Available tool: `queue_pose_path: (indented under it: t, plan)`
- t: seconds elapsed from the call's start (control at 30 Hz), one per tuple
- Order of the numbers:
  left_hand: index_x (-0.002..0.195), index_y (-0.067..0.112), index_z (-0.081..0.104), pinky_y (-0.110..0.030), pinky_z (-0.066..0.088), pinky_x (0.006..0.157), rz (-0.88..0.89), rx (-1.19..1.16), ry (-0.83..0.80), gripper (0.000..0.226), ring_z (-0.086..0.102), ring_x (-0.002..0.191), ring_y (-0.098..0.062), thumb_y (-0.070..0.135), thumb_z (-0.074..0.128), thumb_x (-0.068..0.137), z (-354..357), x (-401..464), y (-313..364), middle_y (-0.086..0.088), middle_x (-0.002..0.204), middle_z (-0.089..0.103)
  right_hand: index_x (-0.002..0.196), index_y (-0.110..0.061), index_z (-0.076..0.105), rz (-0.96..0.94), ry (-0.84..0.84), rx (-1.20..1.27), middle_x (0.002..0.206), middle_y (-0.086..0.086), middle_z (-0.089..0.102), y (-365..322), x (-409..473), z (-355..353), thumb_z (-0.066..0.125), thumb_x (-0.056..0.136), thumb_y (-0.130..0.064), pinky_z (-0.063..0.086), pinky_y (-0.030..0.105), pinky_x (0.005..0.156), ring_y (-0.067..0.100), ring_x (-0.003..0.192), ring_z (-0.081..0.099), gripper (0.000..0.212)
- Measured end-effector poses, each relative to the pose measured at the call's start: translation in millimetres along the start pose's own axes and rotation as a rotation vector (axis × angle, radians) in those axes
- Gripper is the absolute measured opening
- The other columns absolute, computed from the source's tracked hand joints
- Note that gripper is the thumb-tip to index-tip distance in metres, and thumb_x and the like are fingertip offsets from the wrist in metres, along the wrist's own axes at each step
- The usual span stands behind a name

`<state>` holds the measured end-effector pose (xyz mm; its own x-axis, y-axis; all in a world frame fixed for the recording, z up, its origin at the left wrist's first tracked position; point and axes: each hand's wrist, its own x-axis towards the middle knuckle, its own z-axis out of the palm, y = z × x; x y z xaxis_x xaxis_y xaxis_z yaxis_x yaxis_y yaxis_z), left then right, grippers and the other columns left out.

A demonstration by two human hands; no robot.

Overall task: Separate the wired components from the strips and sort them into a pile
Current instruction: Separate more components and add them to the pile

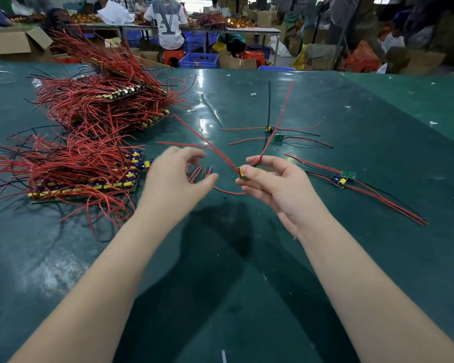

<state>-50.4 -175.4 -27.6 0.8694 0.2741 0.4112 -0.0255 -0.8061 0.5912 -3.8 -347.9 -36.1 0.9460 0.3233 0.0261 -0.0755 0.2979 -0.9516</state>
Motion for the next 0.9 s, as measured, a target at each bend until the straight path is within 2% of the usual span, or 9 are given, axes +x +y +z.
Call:
queue_pose_path:
  t: [0.07, 0.1, 0.13, 0.23, 0.3, 0.47, 0.57, 0.67, 0.9]
  plan:
    - [0.102, 0.023, 0.068, -0.019, 0.051, 0.079, -0.069, -0.477, -0.196, 0.022, 0.067, 0.086, -0.010, 0.017, 0.074, 0.082, 5, -6, 18, 0.006, 0.094, 0.071, 0.092, -0.012, 0.066, -0.031, 0.019, -0.032, 0.079, 0.008, 0.073, 1, -1, 1, 0.071, 0.082, -0.001, 0.055, 0.022, 0.064, 0.019, 0.071, 0.072, 0.016]
    - [0.101, 0.021, 0.070, -0.016, 0.052, 0.077, -0.101, -0.633, -0.234, 0.018, 0.068, 0.084, -0.006, 0.014, 0.072, 0.084, 9, -9, 22, 0.007, 0.090, 0.073, 0.092, -0.011, 0.065, -0.041, 0.019, -0.038, 0.080, 0.010, 0.074, 2, -1, 2, 0.071, 0.082, -0.001, 0.056, 0.023, 0.063, 0.020, 0.072, 0.072, 0.015]
    - [0.099, 0.018, 0.071, -0.015, 0.053, 0.076, -0.106, -0.685, -0.222, 0.015, 0.070, 0.082, -0.005, 0.013, 0.071, 0.085, 12, -10, 24, 0.006, 0.088, 0.075, 0.093, -0.009, 0.065, -0.048, 0.014, -0.033, 0.082, 0.011, 0.074, 2, -1, 3, 0.069, 0.084, -0.001, 0.056, 0.024, 0.063, 0.021, 0.072, 0.073, 0.013]
    - [0.095, 0.009, 0.075, -0.026, 0.056, 0.081, -0.084, -0.668, -0.096, 0.011, 0.071, 0.081, -0.011, 0.009, 0.068, 0.087, 19, -11, 20, -0.002, 0.089, 0.076, 0.094, -0.008, 0.068, -0.040, 0.015, -0.018, 0.087, 0.009, 0.074, 3, 0, 3, 0.064, 0.090, -0.008, 0.058, 0.027, 0.067, 0.022, 0.076, 0.073, 0.006]
    - [0.092, 0.011, 0.076, -0.026, 0.057, 0.080, -0.098, -0.700, -0.071, 0.010, 0.070, 0.079, -0.011, 0.009, 0.068, 0.087, 20, -9, 18, -0.001, 0.088, 0.076, 0.092, -0.012, 0.071, -0.048, 0.045, -0.036, 0.086, 0.005, 0.074, 2, 1, 1, 0.064, 0.090, -0.009, 0.058, 0.029, 0.072, 0.018, 0.079, 0.071, 0.008]
    - [0.087, 0.014, 0.075, -0.024, 0.057, 0.074, -0.128, -0.802, -0.127, 0.011, 0.069, 0.080, -0.007, 0.006, 0.067, 0.087, 22, -9, 16, 0.002, 0.085, 0.075, 0.085, -0.013, 0.071, 0.017, 0.028, 0.053, 0.071, -0.003, 0.072, -5, 4, -5, 0.065, 0.086, -0.002, 0.054, 0.017, 0.066, 0.006, 0.066, 0.067, 0.013]
    - [0.086, 0.008, 0.073, -0.028, 0.058, 0.077, -0.209, -0.947, -0.157, 0.010, 0.070, 0.082, -0.015, 0.003, 0.065, 0.088, 22, -8, 16, -0.004, 0.087, 0.075, 0.081, -0.014, 0.068, 0.067, -0.001, 0.138, 0.069, -0.002, 0.071, -8, 5, -7, 0.064, 0.085, 0.001, 0.054, 0.017, 0.063, 0.006, 0.062, 0.066, 0.016]
    - [0.085, 0.002, 0.071, -0.025, 0.057, 0.074, -0.291, -1.099, -0.202, 0.009, 0.070, 0.082, -0.018, 0.001, 0.062, 0.088, 22, -8, 16, -0.008, 0.088, 0.074, 0.075, -0.016, 0.063, 0.071, -0.021, 0.216, 0.068, -0.001, 0.070, -8, 6, -9, 0.063, 0.084, 0.005, 0.054, 0.018, 0.063, 0.007, 0.061, 0.066, 0.023]
    - [0.083, 0.002, 0.070, -0.024, 0.057, 0.074, -0.265, -1.065, -0.179, 0.011, 0.069, 0.080, -0.017, -0.001, 0.062, 0.088, 20, -7, 15, -0.006, 0.090, 0.073, 0.078, -0.010, 0.066, 0.022, -0.055, 0.133, 0.073, 0.002, 0.072, -11, 7, -15, 0.066, 0.081, 0.005, 0.055, 0.020, 0.065, 0.012, 0.068, 0.070, 0.015]
